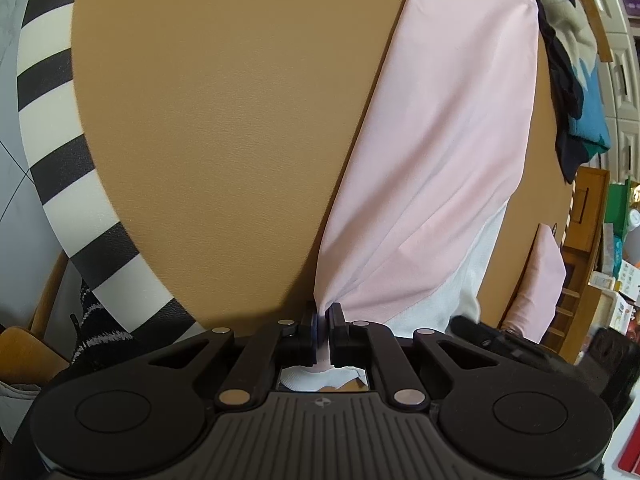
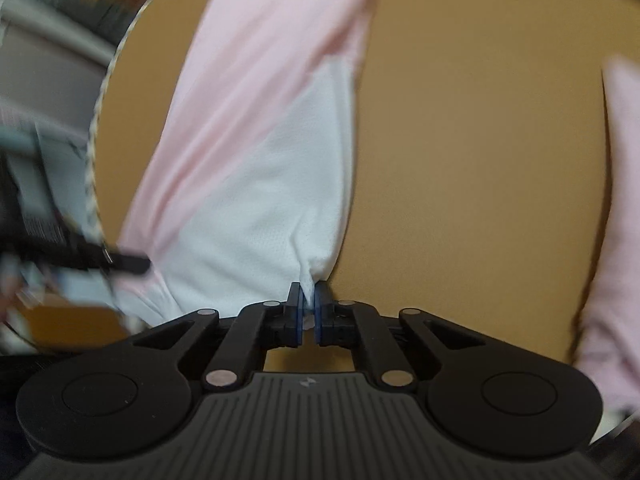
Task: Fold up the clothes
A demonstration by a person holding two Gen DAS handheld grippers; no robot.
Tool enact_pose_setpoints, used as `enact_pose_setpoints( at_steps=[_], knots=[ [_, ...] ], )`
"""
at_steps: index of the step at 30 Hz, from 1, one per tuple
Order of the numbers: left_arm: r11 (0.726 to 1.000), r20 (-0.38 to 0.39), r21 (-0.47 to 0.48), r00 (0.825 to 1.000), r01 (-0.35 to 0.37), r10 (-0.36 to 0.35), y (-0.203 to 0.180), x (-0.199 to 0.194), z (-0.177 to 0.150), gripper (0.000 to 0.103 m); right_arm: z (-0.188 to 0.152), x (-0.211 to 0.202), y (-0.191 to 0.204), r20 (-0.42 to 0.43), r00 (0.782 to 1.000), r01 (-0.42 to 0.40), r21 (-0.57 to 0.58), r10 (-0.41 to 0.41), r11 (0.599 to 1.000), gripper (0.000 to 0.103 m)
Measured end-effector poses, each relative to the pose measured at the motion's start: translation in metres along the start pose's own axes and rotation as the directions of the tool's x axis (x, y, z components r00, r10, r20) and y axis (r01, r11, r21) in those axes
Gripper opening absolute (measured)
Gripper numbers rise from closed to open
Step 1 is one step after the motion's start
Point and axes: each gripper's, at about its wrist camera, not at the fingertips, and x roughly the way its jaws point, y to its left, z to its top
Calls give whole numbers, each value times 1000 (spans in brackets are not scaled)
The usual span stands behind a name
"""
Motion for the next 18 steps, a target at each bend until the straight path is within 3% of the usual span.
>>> enact_pose_setpoints(
  at_steps=[5, 12, 18],
  knots=[
    [1000, 7, 11, 1000, 4, -4, -13, 8, -5, 5, 7, -15, -10, 8, 996, -95, 87, 94, 992, 5],
    [978, 69, 177, 993, -110, 99, -39, -3, -8, 1, 9, -15, -4, 2, 995, -96, 67, 96, 993, 5],
    [970, 77, 213, 991, -119, 105, -44, -6, -11, 1, 8, -16, 1, 2, 992, -124, 61, 124, 990, 5]
  ],
)
